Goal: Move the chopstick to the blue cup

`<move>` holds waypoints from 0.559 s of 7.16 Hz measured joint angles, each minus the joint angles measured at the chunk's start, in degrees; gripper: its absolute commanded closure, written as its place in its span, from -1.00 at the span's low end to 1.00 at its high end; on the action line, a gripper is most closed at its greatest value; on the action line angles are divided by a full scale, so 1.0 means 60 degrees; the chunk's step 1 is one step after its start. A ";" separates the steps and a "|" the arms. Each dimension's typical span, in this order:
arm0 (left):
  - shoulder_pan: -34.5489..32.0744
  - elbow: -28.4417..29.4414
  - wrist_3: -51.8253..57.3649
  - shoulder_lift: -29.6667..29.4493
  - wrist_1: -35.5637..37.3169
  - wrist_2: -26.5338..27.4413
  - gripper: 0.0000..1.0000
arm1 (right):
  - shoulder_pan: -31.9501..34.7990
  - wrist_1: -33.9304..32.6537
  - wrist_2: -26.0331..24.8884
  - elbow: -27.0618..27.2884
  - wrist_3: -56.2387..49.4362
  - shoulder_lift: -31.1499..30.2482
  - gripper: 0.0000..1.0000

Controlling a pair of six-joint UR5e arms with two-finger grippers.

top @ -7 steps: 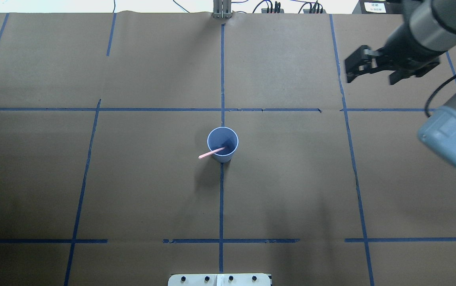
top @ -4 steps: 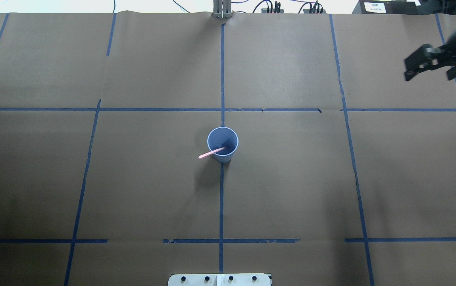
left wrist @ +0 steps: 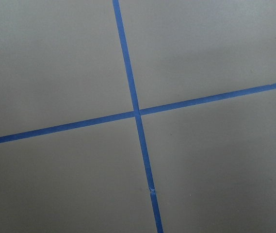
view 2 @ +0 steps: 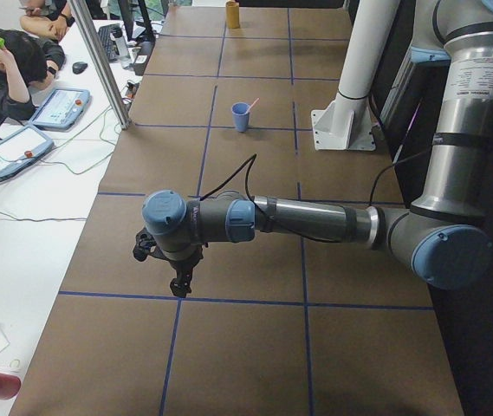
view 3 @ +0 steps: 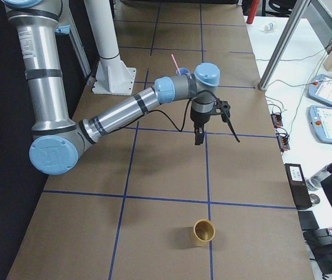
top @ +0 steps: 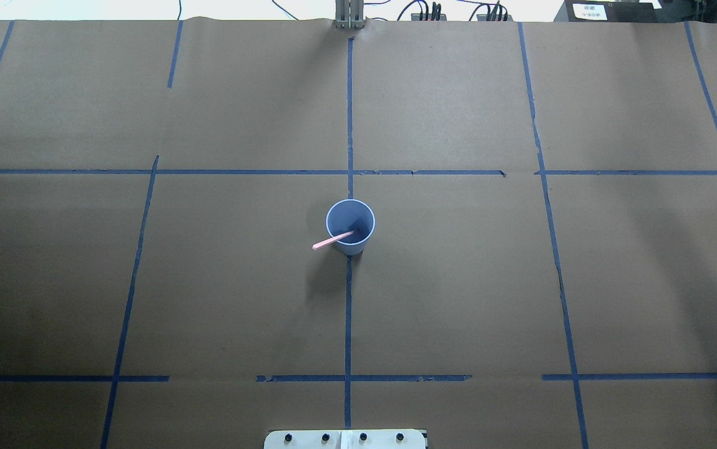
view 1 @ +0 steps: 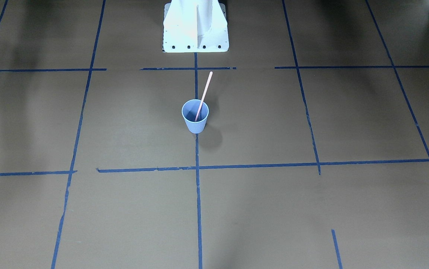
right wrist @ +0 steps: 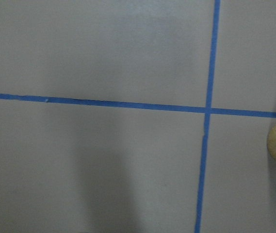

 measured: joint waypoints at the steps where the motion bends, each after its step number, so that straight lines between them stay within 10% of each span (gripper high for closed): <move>1: 0.0002 -0.0004 -0.0003 -0.0005 0.0000 -0.0001 -1.00 | 0.0618 0.0931 0.0489 -0.1108 -0.0769 -0.0281 -1.00; 4: -0.0005 -0.0005 -0.0002 0.0019 0.0000 0.0012 -1.00 | 0.1098 0.2364 0.0416 -0.2304 -0.1007 -0.0463 -1.00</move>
